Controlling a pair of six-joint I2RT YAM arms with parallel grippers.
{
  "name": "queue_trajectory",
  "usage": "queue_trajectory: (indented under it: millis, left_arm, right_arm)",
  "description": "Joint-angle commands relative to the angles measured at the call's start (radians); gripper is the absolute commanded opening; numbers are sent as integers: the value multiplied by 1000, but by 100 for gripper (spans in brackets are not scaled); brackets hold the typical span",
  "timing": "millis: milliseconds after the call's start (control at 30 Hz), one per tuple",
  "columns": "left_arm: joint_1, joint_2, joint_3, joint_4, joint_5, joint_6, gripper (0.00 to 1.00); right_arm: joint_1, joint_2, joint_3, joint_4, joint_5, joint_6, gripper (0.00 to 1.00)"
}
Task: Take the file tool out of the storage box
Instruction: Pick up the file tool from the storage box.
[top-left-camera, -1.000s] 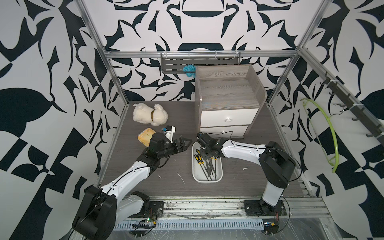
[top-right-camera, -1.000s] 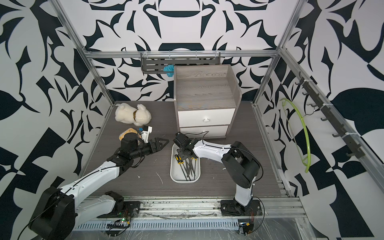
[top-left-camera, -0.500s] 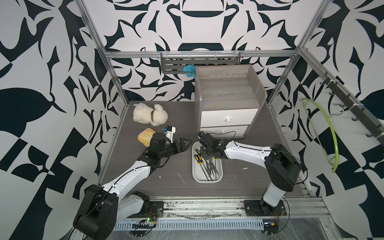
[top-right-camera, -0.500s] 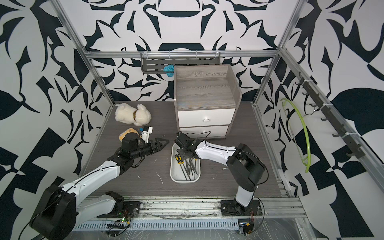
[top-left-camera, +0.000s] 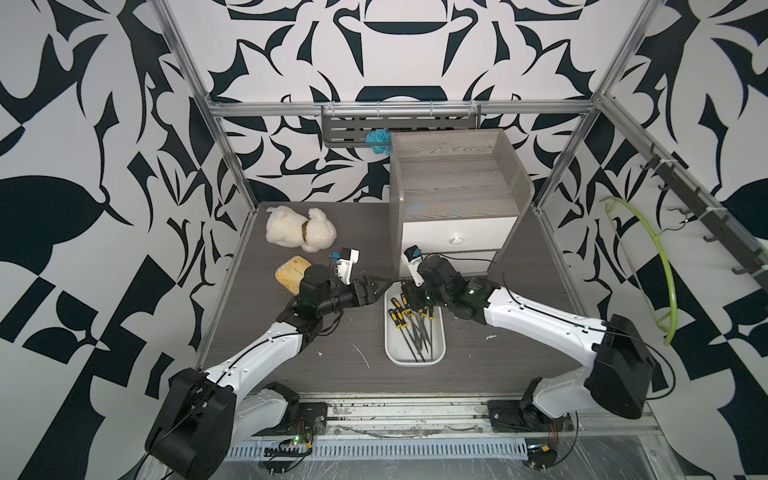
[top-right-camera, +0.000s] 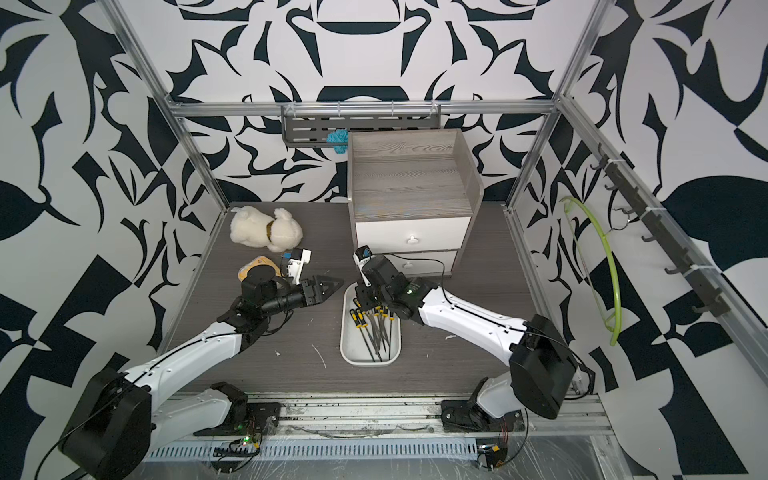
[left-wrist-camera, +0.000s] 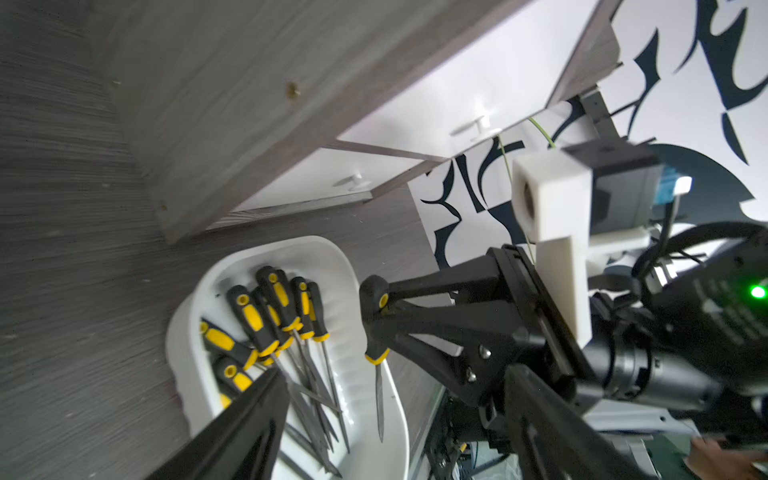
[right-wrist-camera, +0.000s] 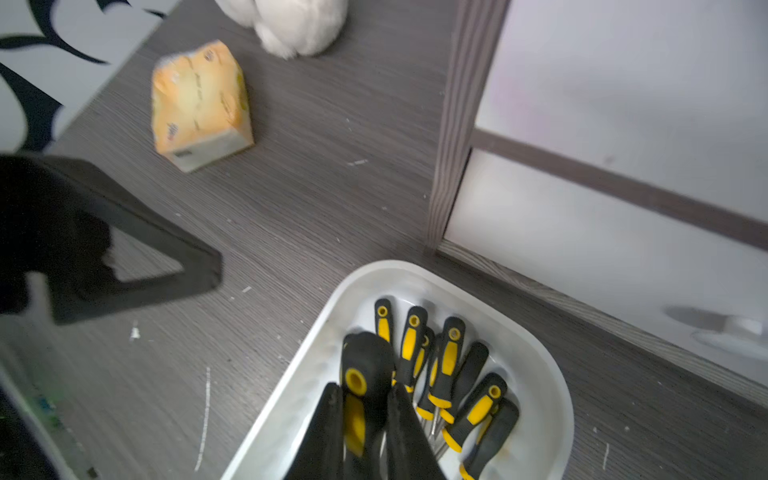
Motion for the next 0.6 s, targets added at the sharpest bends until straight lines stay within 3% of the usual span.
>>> queue_trajectory:
  millis: [0,267,367,567]
  left_arm:
    - [-76,-19,7,21,5,61,86]
    - [-188,19,30,12,-48,101,84]
    - [-227,75,51,33,-34,102,78]
    - [-312,199,105,27,-46,123,77]
  right_arm:
    - [-23,-89,-33,107,-96,50,0]
    - [-201,-278,-210,303,-360,232,0]
    - [-231,-321,-240,315,-372,241,0]
    - [-249,-387,-284,333,-352,254,0]
